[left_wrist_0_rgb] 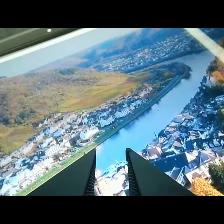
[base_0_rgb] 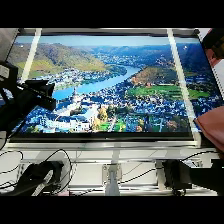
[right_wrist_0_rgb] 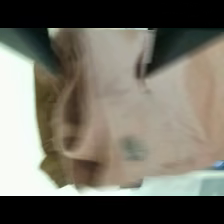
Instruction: Fold the clothes and pants, and hang the long-sleeved shirts on hangers.
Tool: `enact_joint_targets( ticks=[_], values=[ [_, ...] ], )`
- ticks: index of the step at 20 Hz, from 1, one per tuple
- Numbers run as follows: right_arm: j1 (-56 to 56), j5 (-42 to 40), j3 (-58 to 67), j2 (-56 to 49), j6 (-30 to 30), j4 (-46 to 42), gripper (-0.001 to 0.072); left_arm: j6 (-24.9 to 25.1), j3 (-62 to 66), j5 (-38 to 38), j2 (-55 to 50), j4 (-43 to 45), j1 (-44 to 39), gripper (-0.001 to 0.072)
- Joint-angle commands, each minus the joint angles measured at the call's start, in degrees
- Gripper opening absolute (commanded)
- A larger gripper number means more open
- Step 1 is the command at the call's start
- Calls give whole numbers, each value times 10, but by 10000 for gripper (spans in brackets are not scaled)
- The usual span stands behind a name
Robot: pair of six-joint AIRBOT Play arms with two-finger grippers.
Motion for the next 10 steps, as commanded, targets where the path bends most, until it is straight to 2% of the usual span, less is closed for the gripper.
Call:
enact_joint_targets(
  ticks=[1,2,4,5,6,7,10],
  values=[
    [-2,-44,0,-1,22,-7,684,0,0,0,0,3,0,237],
    [5,-51,0,-2,21,13,671,0,0,0,0,3,0,237],
    [56,-61,0,-6,-46,53,321,0,0,3,0,5,0,218],
    [100,-69,0,-8,-83,79,236,0,0,10,-1,14,0,56],
    [149,-81,0,-10,-110,101,125,-5,0,22,-5,26,0,10],
    [205,-96,0,-10,-134,115,23,-21,0,44,-14,36,1,10],
    [402,-138,0,-10,-146,126,20,-85,0,122,-64,41,29,9]
  ],
)
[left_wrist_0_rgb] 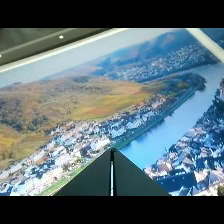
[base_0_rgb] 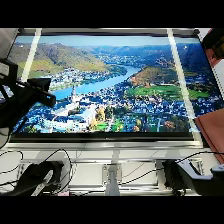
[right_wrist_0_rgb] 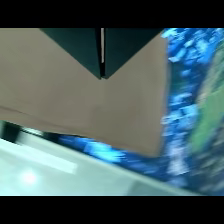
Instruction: Fold the clothes and pants, and hang the long-sleeved shirts on hangers.
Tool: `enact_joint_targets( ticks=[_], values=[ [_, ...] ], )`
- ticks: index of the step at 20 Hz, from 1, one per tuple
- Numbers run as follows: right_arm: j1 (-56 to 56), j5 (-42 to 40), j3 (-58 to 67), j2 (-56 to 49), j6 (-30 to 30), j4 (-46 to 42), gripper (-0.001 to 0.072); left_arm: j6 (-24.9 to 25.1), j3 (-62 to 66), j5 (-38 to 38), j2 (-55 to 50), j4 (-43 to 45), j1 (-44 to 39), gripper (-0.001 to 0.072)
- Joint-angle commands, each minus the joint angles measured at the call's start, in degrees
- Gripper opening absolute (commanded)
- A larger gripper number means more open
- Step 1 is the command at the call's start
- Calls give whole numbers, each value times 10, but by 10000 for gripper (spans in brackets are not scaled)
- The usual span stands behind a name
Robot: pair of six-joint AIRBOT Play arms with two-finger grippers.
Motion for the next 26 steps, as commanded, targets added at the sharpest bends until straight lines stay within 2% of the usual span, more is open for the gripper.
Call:
enact_joint_targets(
  ticks=[1,2,4,6,9,11,15,26],
  values=[
    [225,-48,0,-1,-40,30,20,-87,0,77,-55,12,30,9],
    [292,-50,0,-1,-40,31,20,-131,0,77,-77,9,43,8],
    [431,-38,0,1,-40,23,20,-178,0,57,-109,6,53,7],
    [549,-10,0,4,-55,-37,20,-179,0,18,-118,6,53,9],
    [648,54,0,5,-52,-134,20,-179,0,-61,-117,10,53,9],
    [654,74,0,5,-50,-148,20,-179,-1,-88,-117,10,53,9],
    [654,115,0,5,-50,-151,20,-179,-1,-89,-117,10,53,9],
    [654,108,0,5,-50,-150,21,-179,-1,-89,-117,10,53,9]
  ],
)
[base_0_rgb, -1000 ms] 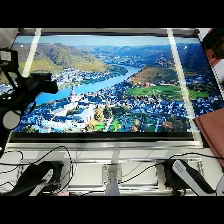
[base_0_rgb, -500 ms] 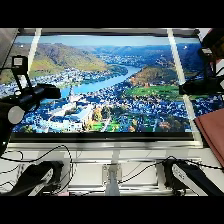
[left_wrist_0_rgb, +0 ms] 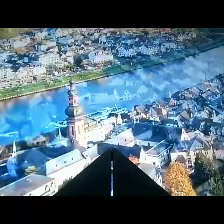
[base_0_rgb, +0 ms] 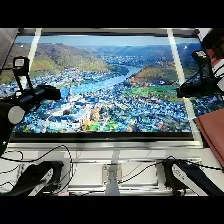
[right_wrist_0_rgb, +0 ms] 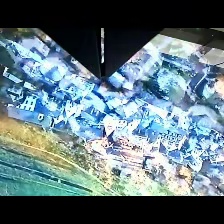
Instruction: Fold the clothes and pants, and hang the long-sleeved shirts on hangers.
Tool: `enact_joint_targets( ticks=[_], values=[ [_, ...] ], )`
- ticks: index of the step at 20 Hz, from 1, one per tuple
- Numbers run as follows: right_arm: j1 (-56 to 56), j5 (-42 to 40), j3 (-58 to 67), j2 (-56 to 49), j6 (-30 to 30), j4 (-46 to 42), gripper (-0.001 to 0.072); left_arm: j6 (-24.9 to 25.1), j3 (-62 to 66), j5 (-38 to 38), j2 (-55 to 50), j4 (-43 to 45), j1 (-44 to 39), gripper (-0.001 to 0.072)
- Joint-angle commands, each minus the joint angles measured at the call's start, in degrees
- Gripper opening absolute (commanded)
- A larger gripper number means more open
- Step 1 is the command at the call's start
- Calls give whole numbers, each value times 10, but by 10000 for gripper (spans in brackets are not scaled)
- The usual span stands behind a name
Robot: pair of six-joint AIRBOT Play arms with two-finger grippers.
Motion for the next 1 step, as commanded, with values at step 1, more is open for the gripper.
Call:
enact_joint_targets(
  ticks=[1],
  values=[
    [0,1,0,0,0,0,21,0,0,-1,0,0,1,9]
  ],
)
